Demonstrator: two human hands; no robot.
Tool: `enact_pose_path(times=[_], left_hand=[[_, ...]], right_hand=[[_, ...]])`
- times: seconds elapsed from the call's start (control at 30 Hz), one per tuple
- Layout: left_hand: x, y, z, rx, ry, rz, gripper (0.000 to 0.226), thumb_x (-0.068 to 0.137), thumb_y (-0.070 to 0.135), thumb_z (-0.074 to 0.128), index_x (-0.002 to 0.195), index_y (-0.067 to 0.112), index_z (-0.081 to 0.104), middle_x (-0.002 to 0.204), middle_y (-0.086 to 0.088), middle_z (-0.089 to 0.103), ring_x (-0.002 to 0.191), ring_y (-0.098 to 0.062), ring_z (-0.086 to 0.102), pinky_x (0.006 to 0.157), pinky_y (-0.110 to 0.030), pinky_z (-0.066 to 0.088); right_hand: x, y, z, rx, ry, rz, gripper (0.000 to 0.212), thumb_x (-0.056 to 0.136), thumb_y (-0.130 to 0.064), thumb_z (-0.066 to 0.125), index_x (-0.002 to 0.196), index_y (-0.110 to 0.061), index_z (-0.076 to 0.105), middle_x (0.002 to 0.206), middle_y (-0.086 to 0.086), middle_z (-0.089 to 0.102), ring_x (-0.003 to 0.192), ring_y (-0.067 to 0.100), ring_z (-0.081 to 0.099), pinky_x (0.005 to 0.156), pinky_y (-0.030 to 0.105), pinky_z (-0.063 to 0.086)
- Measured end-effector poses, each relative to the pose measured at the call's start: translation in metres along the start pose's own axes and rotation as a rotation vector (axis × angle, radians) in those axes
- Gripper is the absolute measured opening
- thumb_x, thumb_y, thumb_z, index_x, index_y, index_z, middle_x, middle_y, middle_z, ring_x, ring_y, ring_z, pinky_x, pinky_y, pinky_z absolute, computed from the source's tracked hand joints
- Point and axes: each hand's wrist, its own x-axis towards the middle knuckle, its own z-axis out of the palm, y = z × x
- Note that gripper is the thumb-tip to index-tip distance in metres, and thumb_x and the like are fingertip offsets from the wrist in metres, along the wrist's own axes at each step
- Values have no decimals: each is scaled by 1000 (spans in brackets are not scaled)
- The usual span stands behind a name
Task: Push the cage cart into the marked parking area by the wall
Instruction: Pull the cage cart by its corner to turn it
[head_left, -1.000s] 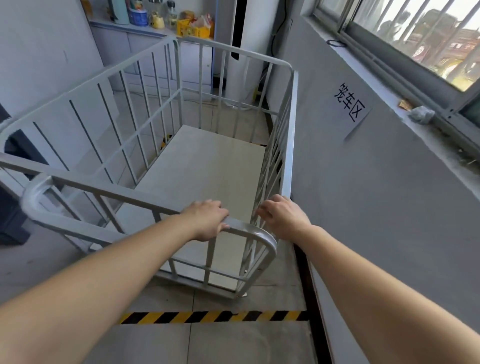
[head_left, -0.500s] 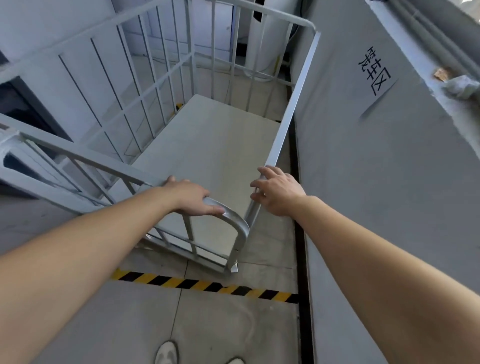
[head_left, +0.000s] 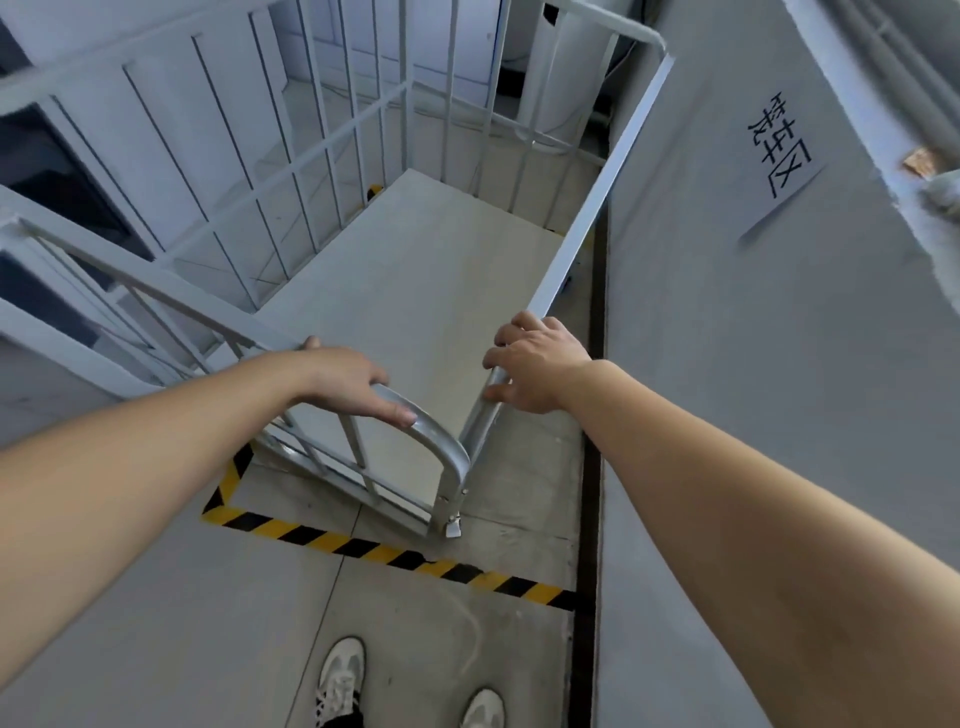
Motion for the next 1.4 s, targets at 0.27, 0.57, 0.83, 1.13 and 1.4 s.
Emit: enact_pose_path(times=[0.27, 0.57, 0.83, 1.13, 1.4], left_hand=[[-4, -13, 0, -5, 70, -70, 98, 68, 89, 18, 137, 25, 48, 142, 2, 50, 134, -21, 41, 111, -44, 21], [-8, -40, 5, -41, 62, -86, 71, 84, 75, 32, 131, 26, 53, 133, 1, 57, 131, -20, 41, 107, -39, 19], [-16, -44, 6, -64, 66, -75, 73, 84, 74, 33, 131, 23, 54, 133, 0, 56, 130, -21, 41, 109, -40, 19], [-21, -50, 13, -68, 39, -69, 73, 83, 76, 32, 128, 22, 55, 132, 1, 57, 129, -21, 42, 108, -40, 19], [-24, -58, 17, -66, 35, -86, 70, 85, 74, 34, 126, 22, 56, 127, 0, 59, 127, -20, 43, 106, -39, 21]], right_hand=[[13, 2, 2, 35, 87, -97, 44, 93, -56, 40, 130, -35, 54, 134, -4, 49, 130, 21, 28, 103, 37, 26], [46, 8, -10, 94, 0, -100, 54, 87, -67, 37, 123, -32, 58, 134, 2, 50, 135, 22, 29, 112, 39, 20], [51, -2, -17, 59, -94, -117, 53, 87, -68, 35, 125, -38, 57, 131, 0, 49, 131, 24, 28, 110, 37, 19], [52, -12, -18, 29, -150, -134, 55, 88, -68, 34, 125, -35, 56, 132, 0, 52, 133, 24, 28, 111, 39, 17], [55, -21, -19, 20, -150, -140, 56, 88, -69, 33, 124, -34, 56, 130, 1, 52, 129, 26, 31, 110, 41, 19]])
